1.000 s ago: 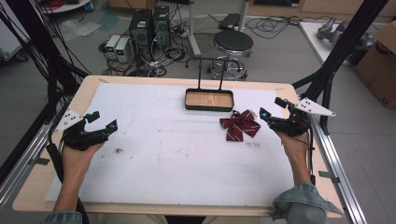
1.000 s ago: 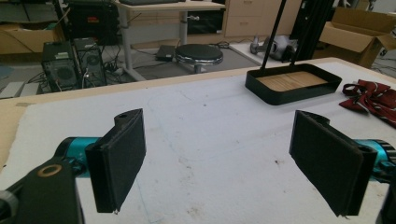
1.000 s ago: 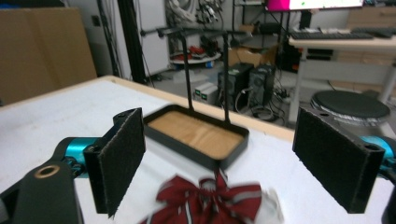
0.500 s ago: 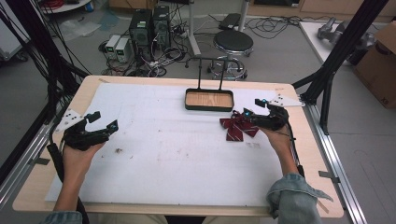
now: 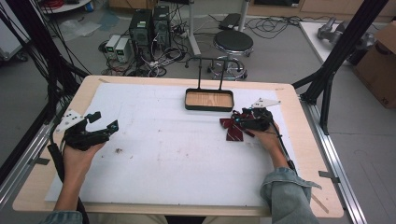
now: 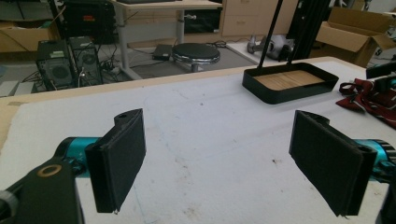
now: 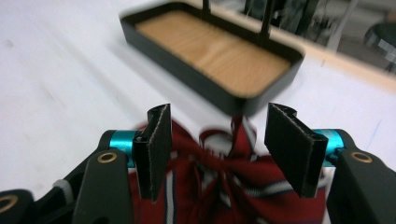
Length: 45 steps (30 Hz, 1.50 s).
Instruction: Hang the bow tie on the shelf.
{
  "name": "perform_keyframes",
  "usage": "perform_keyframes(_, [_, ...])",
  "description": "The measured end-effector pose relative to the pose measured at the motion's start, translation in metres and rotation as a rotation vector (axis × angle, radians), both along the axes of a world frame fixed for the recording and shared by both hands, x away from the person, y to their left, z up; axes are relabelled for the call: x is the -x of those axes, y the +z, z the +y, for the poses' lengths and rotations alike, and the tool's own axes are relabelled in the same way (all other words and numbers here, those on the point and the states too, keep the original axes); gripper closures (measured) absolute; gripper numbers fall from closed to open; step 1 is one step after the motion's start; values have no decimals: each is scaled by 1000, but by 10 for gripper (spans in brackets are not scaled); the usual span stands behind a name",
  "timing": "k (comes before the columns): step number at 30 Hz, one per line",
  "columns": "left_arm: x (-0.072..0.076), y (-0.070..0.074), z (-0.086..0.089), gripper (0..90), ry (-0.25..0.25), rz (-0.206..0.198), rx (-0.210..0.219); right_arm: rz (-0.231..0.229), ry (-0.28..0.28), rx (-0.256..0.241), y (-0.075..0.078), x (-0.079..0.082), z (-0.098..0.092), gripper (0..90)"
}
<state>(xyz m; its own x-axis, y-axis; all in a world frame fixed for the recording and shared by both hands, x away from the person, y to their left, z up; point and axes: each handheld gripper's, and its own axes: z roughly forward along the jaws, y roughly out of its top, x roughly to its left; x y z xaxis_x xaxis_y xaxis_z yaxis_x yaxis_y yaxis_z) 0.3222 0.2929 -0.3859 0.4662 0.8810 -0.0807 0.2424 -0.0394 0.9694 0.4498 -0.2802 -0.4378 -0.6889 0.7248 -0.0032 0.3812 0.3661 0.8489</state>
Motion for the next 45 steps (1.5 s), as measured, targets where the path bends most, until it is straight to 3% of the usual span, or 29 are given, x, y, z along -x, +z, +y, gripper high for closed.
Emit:
perform_keyframes(6, [-2,-2,-2,191,-6,8,-5,25,2,24,-6,-3,0,452])
perform_keyframes(7, [-2,-3,-2,191,-6,8,-2,27,-3,52,-9,-4,1,464])
perform_keyframes(12, [-2,-3,-4,191,-13,9,-3,33,-3,99,-12,-4,6,508])
perform_keyframes(13, [-2,-3,-4,191,-13,10,-4,58,-1,135,-13,-6,9,531])
perform_keyframes(21, [-1,-3,-4,191,-12,9,1,63,15,150,-11,-6,12,680])
perform_keyframes(25, [-1,-3,-4,191,-13,9,-2,57,13,163,-10,-6,13,713])
perform_keyframes(29, [-1,-3,-2,191,-7,10,1,42,12,167,-4,-3,13,719])
perform_keyframes(33, [-2,-3,-3,191,-9,12,2,-26,12,127,14,5,10,718])
perform_keyframes(35, [-1,-3,-3,191,-8,10,-1,-31,13,126,15,5,9,718])
perform_keyframes(39, [-1,-3,-3,191,-8,8,3,-88,8,63,37,12,1,718])
perform_keyframes(42, [-2,-3,-2,191,-9,9,2,-124,4,66,47,13,0,718])
perform_keyframes(43, [-2,-3,-2,191,-9,9,3,-130,-1,26,55,15,-3,718])
perform_keyframes(45, [-2,-3,-3,191,-10,9,4,-152,-3,38,61,15,-2,718])
